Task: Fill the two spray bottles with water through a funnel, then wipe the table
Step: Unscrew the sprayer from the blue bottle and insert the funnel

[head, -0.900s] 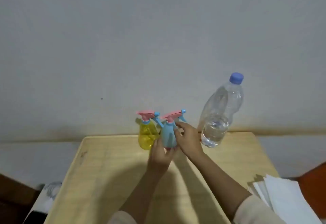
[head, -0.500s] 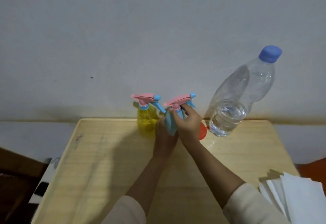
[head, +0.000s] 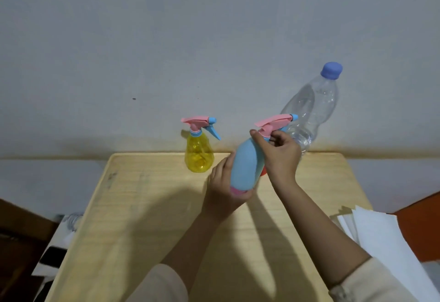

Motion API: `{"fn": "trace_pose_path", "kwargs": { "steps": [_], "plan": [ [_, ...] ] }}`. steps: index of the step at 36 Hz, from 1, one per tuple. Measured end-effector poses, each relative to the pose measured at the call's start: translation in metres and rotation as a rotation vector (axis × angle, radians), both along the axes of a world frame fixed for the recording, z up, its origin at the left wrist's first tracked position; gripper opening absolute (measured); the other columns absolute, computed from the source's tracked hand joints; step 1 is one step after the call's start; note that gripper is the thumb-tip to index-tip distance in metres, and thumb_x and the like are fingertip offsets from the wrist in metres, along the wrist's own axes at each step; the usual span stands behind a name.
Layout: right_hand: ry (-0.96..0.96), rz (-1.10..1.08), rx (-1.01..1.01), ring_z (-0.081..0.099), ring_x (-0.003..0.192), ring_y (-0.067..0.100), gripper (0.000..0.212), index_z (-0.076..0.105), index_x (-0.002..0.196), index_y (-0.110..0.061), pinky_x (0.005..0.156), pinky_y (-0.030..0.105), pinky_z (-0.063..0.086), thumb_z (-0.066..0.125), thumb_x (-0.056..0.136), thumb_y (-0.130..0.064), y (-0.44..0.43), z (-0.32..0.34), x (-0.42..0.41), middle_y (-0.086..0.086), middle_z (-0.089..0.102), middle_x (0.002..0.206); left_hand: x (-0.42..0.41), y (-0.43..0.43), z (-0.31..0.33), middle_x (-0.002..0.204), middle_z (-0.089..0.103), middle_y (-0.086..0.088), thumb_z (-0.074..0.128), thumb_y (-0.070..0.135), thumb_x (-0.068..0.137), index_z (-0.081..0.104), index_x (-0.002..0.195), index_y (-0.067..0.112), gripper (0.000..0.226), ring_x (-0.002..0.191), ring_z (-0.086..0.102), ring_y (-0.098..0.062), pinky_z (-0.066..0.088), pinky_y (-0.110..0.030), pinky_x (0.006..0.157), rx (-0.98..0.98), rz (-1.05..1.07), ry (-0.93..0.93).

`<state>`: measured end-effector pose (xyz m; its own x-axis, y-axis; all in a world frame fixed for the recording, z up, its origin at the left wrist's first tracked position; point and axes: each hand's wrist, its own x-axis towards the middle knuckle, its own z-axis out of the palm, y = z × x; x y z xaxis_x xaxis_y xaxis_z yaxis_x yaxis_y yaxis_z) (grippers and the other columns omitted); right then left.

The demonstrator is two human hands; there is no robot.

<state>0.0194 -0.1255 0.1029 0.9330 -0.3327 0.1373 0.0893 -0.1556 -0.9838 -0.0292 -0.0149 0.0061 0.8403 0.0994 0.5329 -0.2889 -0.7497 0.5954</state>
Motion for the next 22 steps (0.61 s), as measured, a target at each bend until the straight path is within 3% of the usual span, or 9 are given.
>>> {"fn": "trace_pose_path", "kwargs": {
  "steps": [4,6,8,12,16,17,19,22],
  "plan": [
    [-0.038,0.04,-0.048,0.04,0.056,0.014,0.041,0.059,0.066,0.005,0.054,0.025,0.032,0.08,0.071,-0.031,-0.003,0.012,-0.018,0.019,0.047,0.058,-0.02,0.007,0.006,0.131,0.056,0.0,0.075,0.046,0.057,0.035,0.139,0.018,0.096,0.107,0.061,-0.022,0.052,-0.033,0.087,-0.03,-0.039,0.018],
    [-0.043,0.065,-0.035,0.038,0.056,0.018,0.049,0.056,0.067,0.008,0.056,0.027,0.03,0.08,0.069,-0.035,-0.005,0.015,-0.026,0.029,0.049,0.062,-0.031,0.01,0.016,0.13,0.047,0.019,0.081,0.043,0.055,0.029,0.142,0.033,0.102,0.115,0.052,-0.009,0.045,-0.026,0.094,-0.173,-0.099,0.163],
    [-0.029,0.075,-0.002,0.037,0.057,0.018,0.055,0.056,0.069,0.009,0.058,0.03,0.03,0.079,0.066,-0.041,-0.007,0.018,-0.033,0.027,0.047,0.059,-0.041,0.013,0.025,0.128,0.04,0.031,0.085,0.041,0.056,0.024,0.141,0.048,0.105,0.117,0.046,0.003,0.042,-0.023,0.097,-0.272,-0.178,0.286],
    [-0.005,0.11,0.074,0.037,0.061,0.018,0.055,0.057,0.074,0.01,0.062,0.03,0.028,0.078,0.065,-0.04,-0.013,0.024,-0.046,0.011,0.046,0.061,-0.057,0.011,0.041,0.133,0.049,0.018,0.088,0.037,0.056,0.023,0.136,0.057,0.105,0.119,0.05,-0.001,0.047,-0.024,0.095,-0.372,-0.264,0.372],
    [-0.018,0.228,0.18,0.041,0.066,0.018,0.048,0.059,0.082,0.015,0.067,0.029,0.032,0.078,0.071,-0.028,-0.023,0.033,-0.061,0.021,0.048,0.062,-0.073,0.008,0.053,0.126,0.054,0.015,0.091,0.025,0.056,0.028,0.133,0.06,0.105,0.109,0.056,-0.004,0.051,-0.013,0.072,-0.494,-0.335,0.457],
    [-0.004,0.285,0.226,0.049,0.07,0.017,0.04,0.062,0.087,0.013,0.07,0.028,0.038,0.077,0.074,-0.021,-0.026,0.035,-0.065,0.024,0.056,0.066,-0.077,0.008,0.056,0.124,0.053,0.017,0.091,0.025,0.055,0.029,0.133,0.059,0.105,0.108,0.056,-0.003,0.051,-0.014,0.074,-0.5,-0.346,0.463],
    [0.049,0.43,0.332,0.064,0.091,0.015,0.022,0.069,0.096,-0.001,0.08,0.028,0.047,0.068,0.081,-0.017,-0.033,0.039,-0.075,0.007,0.072,0.087,-0.085,0.007,0.061,0.124,0.052,0.024,0.091,0.025,0.055,0.029,0.133,0.058,0.105,0.106,0.055,0.002,0.051,-0.018,0.082,-0.501,-0.37,0.476],
    [0.111,0.633,0.545,0.056,0.12,0.017,0.025,0.061,0.112,-0.016,0.097,0.034,0.045,0.048,0.092,-0.022,-0.041,0.035,-0.086,0.006,0.066,0.118,-0.098,0.004,0.064,0.128,0.05,0.02,0.091,0.026,0.056,0.026,0.136,0.059,0.108,0.108,0.056,-0.001,0.051,-0.016,0.078,-0.498,-0.398,0.49]
  ]
}}
